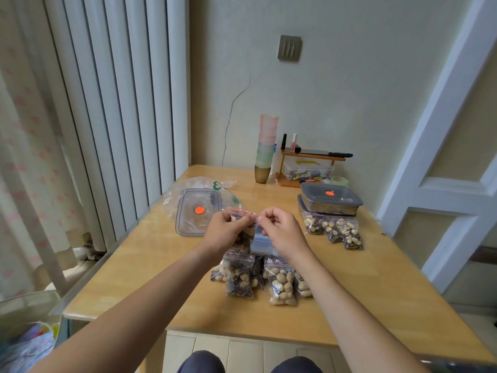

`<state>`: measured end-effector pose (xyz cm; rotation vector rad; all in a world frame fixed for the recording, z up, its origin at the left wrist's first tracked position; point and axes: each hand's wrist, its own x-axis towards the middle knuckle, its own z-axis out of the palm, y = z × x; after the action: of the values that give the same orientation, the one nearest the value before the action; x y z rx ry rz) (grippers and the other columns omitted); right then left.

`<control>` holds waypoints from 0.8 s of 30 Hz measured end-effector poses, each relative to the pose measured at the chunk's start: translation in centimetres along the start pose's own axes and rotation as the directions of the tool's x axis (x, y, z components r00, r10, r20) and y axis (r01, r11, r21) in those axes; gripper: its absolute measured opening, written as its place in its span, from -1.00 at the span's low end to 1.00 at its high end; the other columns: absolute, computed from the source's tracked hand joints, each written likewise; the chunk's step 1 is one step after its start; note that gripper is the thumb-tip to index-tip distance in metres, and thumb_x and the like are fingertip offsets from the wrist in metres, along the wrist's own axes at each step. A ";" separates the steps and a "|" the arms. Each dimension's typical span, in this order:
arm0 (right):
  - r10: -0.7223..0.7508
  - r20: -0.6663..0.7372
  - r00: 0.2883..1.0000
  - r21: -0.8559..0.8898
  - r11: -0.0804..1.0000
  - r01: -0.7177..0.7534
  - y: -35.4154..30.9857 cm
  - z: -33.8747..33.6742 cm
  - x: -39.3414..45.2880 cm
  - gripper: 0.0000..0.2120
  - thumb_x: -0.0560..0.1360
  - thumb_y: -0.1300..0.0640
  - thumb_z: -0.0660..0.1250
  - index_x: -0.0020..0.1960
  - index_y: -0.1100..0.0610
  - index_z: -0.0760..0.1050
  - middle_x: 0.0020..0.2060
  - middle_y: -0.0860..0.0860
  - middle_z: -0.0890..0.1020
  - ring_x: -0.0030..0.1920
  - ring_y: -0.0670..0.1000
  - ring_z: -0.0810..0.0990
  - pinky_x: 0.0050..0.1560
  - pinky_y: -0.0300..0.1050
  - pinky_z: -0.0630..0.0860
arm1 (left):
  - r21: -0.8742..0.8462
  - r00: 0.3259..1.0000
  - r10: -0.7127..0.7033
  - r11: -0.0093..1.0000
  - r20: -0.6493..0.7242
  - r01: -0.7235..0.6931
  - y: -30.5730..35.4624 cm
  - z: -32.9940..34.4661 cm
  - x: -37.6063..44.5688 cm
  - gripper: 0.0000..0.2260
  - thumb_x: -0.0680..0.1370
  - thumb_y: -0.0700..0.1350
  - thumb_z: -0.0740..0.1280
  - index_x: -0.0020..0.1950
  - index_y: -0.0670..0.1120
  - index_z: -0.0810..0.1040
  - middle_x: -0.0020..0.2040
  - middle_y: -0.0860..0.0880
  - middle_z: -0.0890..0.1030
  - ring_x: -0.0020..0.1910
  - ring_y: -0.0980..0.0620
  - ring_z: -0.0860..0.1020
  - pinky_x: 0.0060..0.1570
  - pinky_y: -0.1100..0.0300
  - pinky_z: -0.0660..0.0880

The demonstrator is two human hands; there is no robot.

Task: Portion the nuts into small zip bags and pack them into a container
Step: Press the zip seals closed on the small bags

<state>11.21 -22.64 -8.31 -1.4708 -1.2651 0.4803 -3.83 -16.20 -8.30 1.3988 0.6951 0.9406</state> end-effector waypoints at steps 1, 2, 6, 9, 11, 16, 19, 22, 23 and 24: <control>0.006 0.008 1.000 0.032 0.999 -0.006 -0.1 0.0 0.0 -0.91 0.60 0.16 0.38 -0.08 0.06 0.59 -0.18 0.03 0.66 -0.19 -0.06 0.61 -0.05 -0.09 0.59 | -0.001 1.000 0.004 1.000 0.002 -0.004 0.0 -0.1 0.0 -0.89 0.55 -0.14 0.46 -0.09 -0.18 0.71 -0.21 -0.22 0.67 -0.23 -0.08 0.61 -0.18 0.07 0.57; 0.009 0.019 1.000 0.056 0.998 -0.010 -0.1 0.0 0.0 -0.93 0.60 0.17 0.38 -0.06 0.07 0.59 -0.17 0.03 0.67 -0.19 -0.07 0.61 -0.04 -0.10 0.59 | 0.007 1.000 0.011 1.000 0.009 -0.012 0.1 -0.2 0.1 -0.88 0.55 -0.14 0.47 -0.06 -0.20 0.71 -0.17 -0.23 0.69 -0.22 -0.06 0.63 -0.18 0.10 0.58; -0.028 0.003 1.000 -0.060 0.998 0.029 -0.1 -0.3 0.1 -0.90 0.62 0.17 0.38 -0.07 0.03 0.59 -0.22 -0.05 0.65 -0.25 -0.15 0.62 -0.16 -0.30 0.53 | 0.009 0.999 0.024 1.000 0.049 -0.025 0.0 -0.4 0.0 -0.86 0.55 -0.16 0.46 0.01 -0.22 0.71 -0.12 -0.22 0.71 -0.20 0.01 0.67 -0.17 0.22 0.61; -0.031 -0.018 0.999 -0.176 0.984 0.027 -0.1 -0.4 0.2 -0.89 0.63 0.13 0.35 -0.07 0.02 0.56 -0.23 -0.07 0.63 -0.23 -0.13 0.59 -0.22 -0.39 0.45 | 0.008 1.000 0.013 1.000 0.023 -0.014 -0.3 -0.4 0.0 -0.83 0.58 -0.14 0.43 0.01 -0.25 0.69 -0.22 -0.08 0.69 -0.30 0.12 0.62 -0.30 0.32 0.52; -0.024 -0.014 1.000 -0.220 0.975 0.020 -0.1 -0.3 0.1 -0.89 0.65 0.12 0.32 -0.06 0.03 0.54 -0.23 -0.09 0.60 -0.24 -0.14 0.53 -0.25 -0.41 0.40 | 0.000 1.000 0.007 1.000 -0.010 -0.007 -0.5 -0.6 0.2 -0.81 0.57 -0.15 0.45 0.00 -0.30 0.66 -0.27 -0.05 0.64 -0.35 0.12 0.57 -0.36 0.34 0.48; -0.020 -0.036 0.999 -0.220 0.976 0.011 0.0 -0.3 0.0 -0.86 0.63 0.13 0.31 -0.10 0.01 0.51 -0.26 -0.12 0.55 -0.29 -0.17 0.46 -0.28 -0.39 0.38 | 0.021 0.998 0.047 0.999 -0.046 -0.046 -0.5 -0.6 0.5 -0.85 0.53 -0.19 0.49 -0.05 -0.29 0.69 -0.24 -0.18 0.66 -0.32 0.06 0.57 -0.31 0.28 0.53; -0.013 -0.013 1.000 -0.106 0.994 0.011 -0.2 -0.4 -0.1 -0.92 0.60 0.08 0.36 -0.07 0.04 0.55 -0.23 -0.09 0.57 -0.24 -0.12 0.50 -0.19 -0.27 0.45 | 0.032 0.996 0.078 0.997 -0.040 -0.077 -0.4 -0.7 0.7 -0.86 0.52 -0.18 0.49 -0.04 -0.26 0.70 -0.12 -0.25 0.71 -0.20 -0.01 0.65 -0.17 0.21 0.61; -0.067 -0.004 0.998 -0.120 0.991 0.066 -0.4 -0.5 -0.1 -0.91 0.60 0.10 0.38 -0.09 0.05 0.56 -0.24 -0.09 0.59 -0.21 -0.12 0.52 -0.17 -0.28 0.47 | 0.043 0.995 0.099 0.994 0.000 -0.098 -0.3 -0.8 0.8 -0.87 0.53 -0.18 0.48 -0.03 -0.25 0.72 -0.10 -0.24 0.71 -0.19 0.03 0.65 -0.16 0.24 0.59; -0.076 -0.007 0.997 -0.156 0.985 0.074 -0.5 -0.6 0.0 -0.89 0.61 0.10 0.37 -0.09 0.04 0.56 -0.25 -0.09 0.59 -0.23 -0.14 0.51 -0.19 -0.29 0.45 | 0.049 0.995 0.102 0.994 0.015 -0.103 -0.3 -0.8 0.7 -0.87 0.54 -0.18 0.48 -0.03 -0.25 0.72 -0.11 -0.23 0.71 -0.19 0.04 0.65 -0.17 0.26 0.57; -0.078 -0.007 0.997 -0.191 0.979 0.075 -0.5 -0.6 0.0 -0.88 0.62 0.10 0.36 -0.10 0.03 0.56 -0.27 -0.09 0.58 -0.26 -0.16 0.49 -0.22 -0.32 0.43 | 0.062 0.994 0.107 0.992 0.029 -0.108 -0.3 -0.8 0.6 -0.87 0.55 -0.16 0.47 -0.03 -0.24 0.72 -0.11 -0.20 0.72 -0.20 0.07 0.65 -0.17 0.28 0.56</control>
<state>11.48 -22.95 -7.65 -1.5747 -1.3818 0.3030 -4.20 -15.20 -8.60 1.5144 0.6406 0.9906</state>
